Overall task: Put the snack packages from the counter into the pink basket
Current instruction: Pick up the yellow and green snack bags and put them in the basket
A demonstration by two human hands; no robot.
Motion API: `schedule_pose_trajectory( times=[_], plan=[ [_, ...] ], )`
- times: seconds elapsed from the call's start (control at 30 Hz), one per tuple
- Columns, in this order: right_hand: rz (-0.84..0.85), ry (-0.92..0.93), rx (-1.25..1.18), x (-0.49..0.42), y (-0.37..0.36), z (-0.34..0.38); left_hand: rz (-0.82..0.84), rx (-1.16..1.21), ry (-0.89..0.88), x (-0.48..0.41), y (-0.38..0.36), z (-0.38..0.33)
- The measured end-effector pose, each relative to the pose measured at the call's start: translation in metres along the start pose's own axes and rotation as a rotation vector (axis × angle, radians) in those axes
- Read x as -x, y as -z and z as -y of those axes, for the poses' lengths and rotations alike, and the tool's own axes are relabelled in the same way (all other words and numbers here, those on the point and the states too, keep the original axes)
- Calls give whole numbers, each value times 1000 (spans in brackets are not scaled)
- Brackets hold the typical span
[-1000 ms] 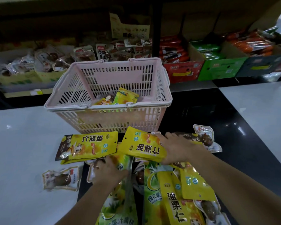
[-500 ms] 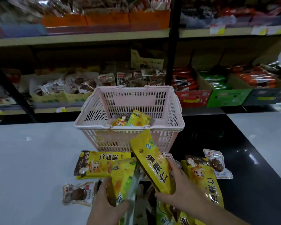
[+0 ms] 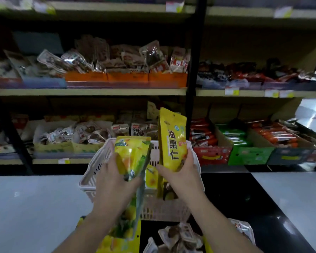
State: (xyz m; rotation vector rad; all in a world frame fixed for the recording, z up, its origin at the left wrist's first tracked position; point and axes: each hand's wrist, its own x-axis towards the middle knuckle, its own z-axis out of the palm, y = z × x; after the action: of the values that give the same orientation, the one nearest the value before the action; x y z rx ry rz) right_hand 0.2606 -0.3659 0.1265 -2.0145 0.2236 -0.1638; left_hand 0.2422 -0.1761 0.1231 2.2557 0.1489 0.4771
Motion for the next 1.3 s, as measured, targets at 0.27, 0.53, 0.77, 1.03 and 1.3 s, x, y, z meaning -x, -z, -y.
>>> schedule_pose_trajectory(
  times=[0.27,0.53,0.77,1.03,1.3],
  plan=[
    [-68,-240,330,-87,-3,14,209,-217,156,-102,-46,-45],
    [99,-137,727,-52,-2,-77,368,-419,-109,5,-60,42],
    [-71,7,699,-2,66,-148,484,-388,-459,103,-77,56],
    [220,-285,847,80,91,-268,885,-495,-200,241,-112,85],
    [377,-357,862,84,52,-291,857,-523,128,306,-152,63]
  ],
)
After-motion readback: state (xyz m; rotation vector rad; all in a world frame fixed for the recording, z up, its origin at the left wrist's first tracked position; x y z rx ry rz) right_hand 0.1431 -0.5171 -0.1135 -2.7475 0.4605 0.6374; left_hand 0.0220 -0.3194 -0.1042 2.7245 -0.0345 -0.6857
